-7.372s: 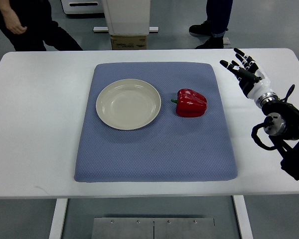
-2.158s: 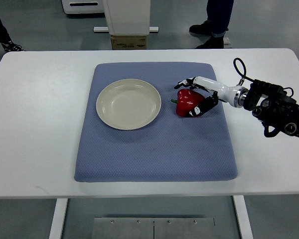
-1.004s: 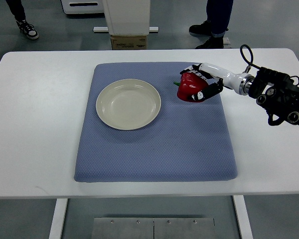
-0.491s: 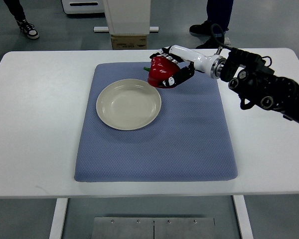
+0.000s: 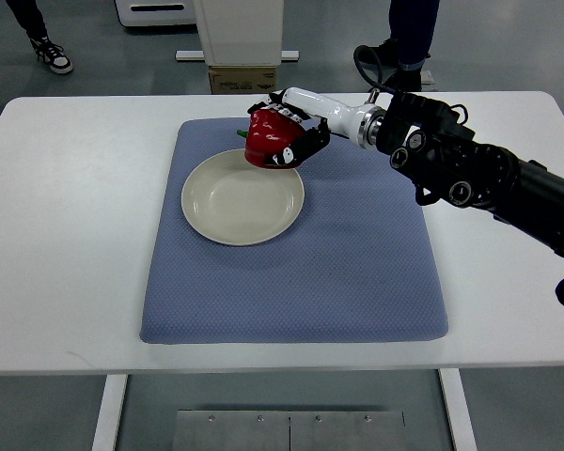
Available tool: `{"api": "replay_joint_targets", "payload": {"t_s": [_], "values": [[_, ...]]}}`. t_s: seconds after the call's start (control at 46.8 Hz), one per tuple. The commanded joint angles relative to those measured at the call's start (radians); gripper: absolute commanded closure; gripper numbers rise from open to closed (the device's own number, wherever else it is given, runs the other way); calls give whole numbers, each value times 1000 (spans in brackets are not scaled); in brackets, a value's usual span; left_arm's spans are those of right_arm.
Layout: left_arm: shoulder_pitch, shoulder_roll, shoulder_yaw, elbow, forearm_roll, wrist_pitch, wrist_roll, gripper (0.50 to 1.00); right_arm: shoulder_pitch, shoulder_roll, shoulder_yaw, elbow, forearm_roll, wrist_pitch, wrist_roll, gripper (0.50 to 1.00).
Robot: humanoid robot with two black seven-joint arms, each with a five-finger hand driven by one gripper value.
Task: Place red pepper on plate with right hand
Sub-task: 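Lift the pepper and carry it over the cream plate, then lower the pepper onto the plate and open the right hand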
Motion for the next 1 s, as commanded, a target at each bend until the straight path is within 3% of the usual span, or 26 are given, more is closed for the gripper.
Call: {"api": "replay_joint_targets", "payload": {"t_s": [0.0, 0.299, 0.855, 0.876, 0.919, 0.983], "values": [[0, 0, 1, 0, 0, 0, 0, 500, -10, 0, 0, 6, 1, 2, 16, 1000], [0, 0, -1, -1, 0, 0, 0, 500, -49, 0, -6, 55, 1, 11, 111, 1000], [0, 0, -1, 0, 0, 0, 0, 500, -100, 0, -14, 111, 30, 7, 51, 1000], [0, 0, 1, 0, 0, 0, 0, 500, -102, 0, -14, 111, 30, 7, 51, 988], [0, 0, 1, 0, 0, 0, 0, 500, -105, 0, -14, 111, 30, 8, 51, 905], [0, 0, -1, 0, 0, 0, 0, 500, -108, 0, -14, 111, 30, 8, 51, 846]]}}
